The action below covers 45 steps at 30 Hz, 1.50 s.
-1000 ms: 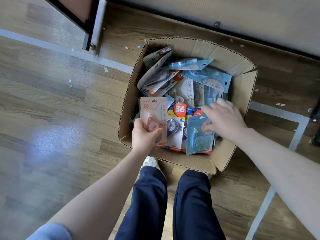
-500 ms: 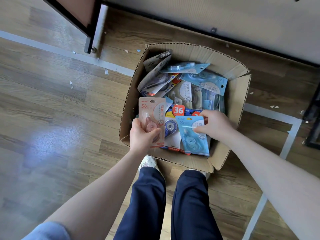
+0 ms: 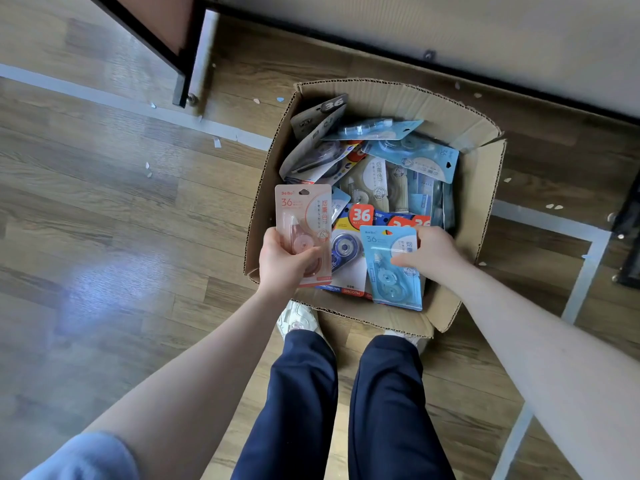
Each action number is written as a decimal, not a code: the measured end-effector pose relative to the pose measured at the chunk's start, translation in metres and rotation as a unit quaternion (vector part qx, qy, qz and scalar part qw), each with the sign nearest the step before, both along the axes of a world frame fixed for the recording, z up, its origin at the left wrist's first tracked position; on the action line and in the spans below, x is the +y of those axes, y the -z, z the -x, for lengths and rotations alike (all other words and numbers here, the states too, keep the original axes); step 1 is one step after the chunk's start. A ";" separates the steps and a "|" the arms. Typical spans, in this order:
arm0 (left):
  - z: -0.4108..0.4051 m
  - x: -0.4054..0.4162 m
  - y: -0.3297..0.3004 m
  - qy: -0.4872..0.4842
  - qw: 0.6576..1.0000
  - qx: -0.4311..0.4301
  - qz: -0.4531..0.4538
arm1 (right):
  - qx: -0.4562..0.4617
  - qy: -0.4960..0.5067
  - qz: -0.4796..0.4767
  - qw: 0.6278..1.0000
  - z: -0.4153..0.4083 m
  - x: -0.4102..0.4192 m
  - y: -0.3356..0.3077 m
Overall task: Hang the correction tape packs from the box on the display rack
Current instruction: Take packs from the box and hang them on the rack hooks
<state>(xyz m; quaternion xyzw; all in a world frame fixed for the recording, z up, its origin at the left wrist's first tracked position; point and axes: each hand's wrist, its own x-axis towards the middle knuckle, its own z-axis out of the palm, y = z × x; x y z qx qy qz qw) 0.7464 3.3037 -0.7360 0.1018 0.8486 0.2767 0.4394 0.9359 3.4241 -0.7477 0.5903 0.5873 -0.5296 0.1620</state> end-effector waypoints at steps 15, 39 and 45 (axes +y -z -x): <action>0.019 0.049 -0.111 0.002 0.993 -0.047 -0.104 | 0.110 0.184 -0.086 0.973 0.002 0.056 -0.134; 0.048 0.122 -0.438 0.051 0.951 0.006 -0.306 | 0.239 0.227 -0.272 0.904 0.033 0.122 -0.479; 0.045 0.136 -0.499 0.044 0.935 0.013 -0.353 | 0.268 0.244 -0.304 0.881 0.035 0.130 -0.538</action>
